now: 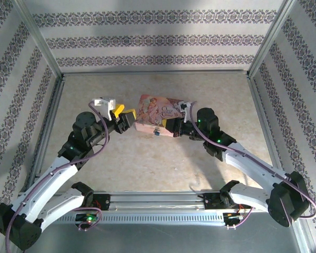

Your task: Unlock the padlock with the key

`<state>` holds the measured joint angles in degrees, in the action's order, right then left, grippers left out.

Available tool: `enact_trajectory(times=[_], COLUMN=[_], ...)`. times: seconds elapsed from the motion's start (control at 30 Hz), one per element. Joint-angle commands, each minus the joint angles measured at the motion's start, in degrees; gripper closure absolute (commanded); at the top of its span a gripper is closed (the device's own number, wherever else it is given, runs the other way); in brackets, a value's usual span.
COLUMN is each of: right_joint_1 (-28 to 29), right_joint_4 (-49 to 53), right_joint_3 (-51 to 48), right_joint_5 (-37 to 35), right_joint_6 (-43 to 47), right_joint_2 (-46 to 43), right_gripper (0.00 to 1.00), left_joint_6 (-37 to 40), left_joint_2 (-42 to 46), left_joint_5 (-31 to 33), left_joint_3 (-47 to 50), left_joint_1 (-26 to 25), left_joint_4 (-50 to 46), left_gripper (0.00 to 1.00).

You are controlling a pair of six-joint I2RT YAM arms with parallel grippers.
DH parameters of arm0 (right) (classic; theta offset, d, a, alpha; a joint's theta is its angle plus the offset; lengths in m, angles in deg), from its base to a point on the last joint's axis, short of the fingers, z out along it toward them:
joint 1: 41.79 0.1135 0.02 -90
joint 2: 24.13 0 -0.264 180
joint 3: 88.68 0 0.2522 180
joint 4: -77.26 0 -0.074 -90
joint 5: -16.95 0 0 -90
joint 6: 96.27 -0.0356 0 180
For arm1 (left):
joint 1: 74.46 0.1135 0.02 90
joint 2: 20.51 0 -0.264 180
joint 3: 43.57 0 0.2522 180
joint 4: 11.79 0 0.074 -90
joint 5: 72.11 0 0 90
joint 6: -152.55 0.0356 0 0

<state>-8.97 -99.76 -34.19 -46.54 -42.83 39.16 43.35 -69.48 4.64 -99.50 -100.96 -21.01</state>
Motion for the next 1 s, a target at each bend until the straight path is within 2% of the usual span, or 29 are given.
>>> enact_trajectory(times=[0.0,0.2,0.33,0.6,0.97], right_joint_1=[-1.27,-4.54,-6.29,-9.76,-10.23], right_joint_4=[5.92,7.89,8.24,6.38,0.82], right_joint_3=[-0.63,-1.44,-1.09,-0.32,0.94], right_joint_5=[-4.79,-4.79,-3.13,1.24,3.35], right_joint_6=[1.47,-0.68,-2.21,-4.39,-6.24], right_joint_2=[-2.54,-3.42,-1.93,1.94,10.04], right_gripper=[1.0,1.0,1.0,1.0,1.0], left_joint_6=[2.74,2.75,0.25,-6.52,-7.81], left_joint_2=[1.33,0.9,0.25,-5.23,-13.11], left_joint_5=[5.67,5.6,4.46,-2.12,-10.49], left_joint_3=[2.2,5.41,9.11,15.12,15.59], left_joint_1=[0.66,0.66,0.66,0.65,0.65], left_joint_4=[-2.35,-4.86,-3.08,4.93,11.64], left_gripper=[0.34,0.27,0.26,0.22,0.21])
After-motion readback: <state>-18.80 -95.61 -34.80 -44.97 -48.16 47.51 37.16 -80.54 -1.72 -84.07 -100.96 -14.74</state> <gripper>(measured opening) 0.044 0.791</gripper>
